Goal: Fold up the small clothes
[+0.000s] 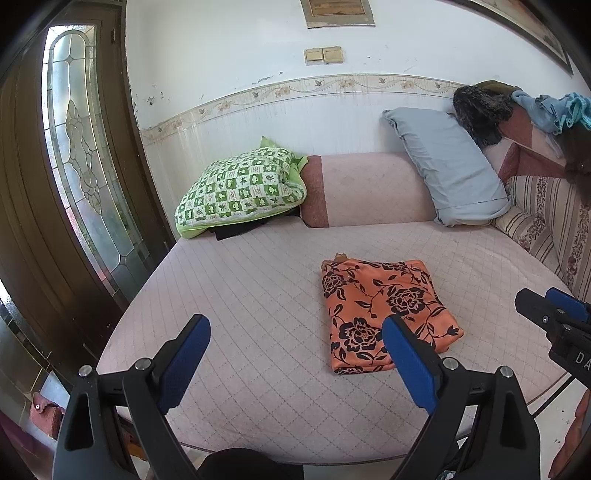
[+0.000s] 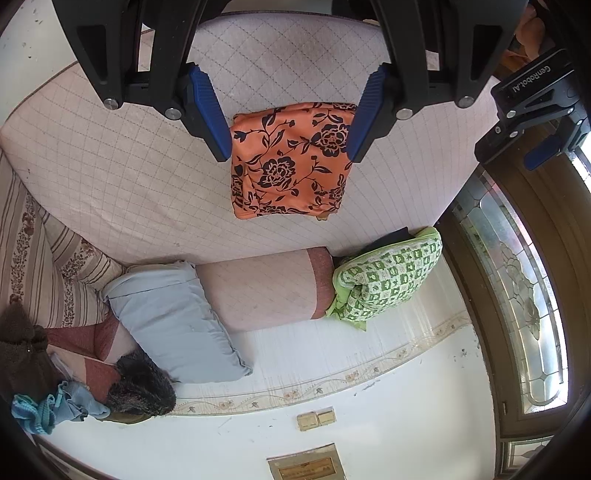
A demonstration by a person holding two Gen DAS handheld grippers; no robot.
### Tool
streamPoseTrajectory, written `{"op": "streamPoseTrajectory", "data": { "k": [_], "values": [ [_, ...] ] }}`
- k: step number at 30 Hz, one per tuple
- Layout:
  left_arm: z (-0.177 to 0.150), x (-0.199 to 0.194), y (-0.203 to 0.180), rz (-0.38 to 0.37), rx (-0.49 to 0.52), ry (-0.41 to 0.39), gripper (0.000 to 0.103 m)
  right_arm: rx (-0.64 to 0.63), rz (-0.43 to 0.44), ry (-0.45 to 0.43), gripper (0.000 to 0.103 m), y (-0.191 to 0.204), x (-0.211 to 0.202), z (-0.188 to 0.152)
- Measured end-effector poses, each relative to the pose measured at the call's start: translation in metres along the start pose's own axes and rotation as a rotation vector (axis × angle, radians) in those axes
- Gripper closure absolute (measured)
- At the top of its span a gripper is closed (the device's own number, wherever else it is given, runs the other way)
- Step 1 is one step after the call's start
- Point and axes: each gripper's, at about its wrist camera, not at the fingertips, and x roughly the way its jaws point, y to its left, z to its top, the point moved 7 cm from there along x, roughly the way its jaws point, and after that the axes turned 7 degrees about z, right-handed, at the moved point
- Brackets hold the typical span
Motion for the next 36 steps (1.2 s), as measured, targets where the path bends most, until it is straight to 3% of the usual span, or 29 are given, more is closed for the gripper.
{"op": "streamPoseTrajectory", "data": {
  "k": [36],
  "values": [
    [0.004, 0.006, -0.002, -0.025, 0.012, 0.01, 0.009, -0.006, 0.002, -0.003, 0.035, 0.004, 0.011, 0.003]
  ]
}}
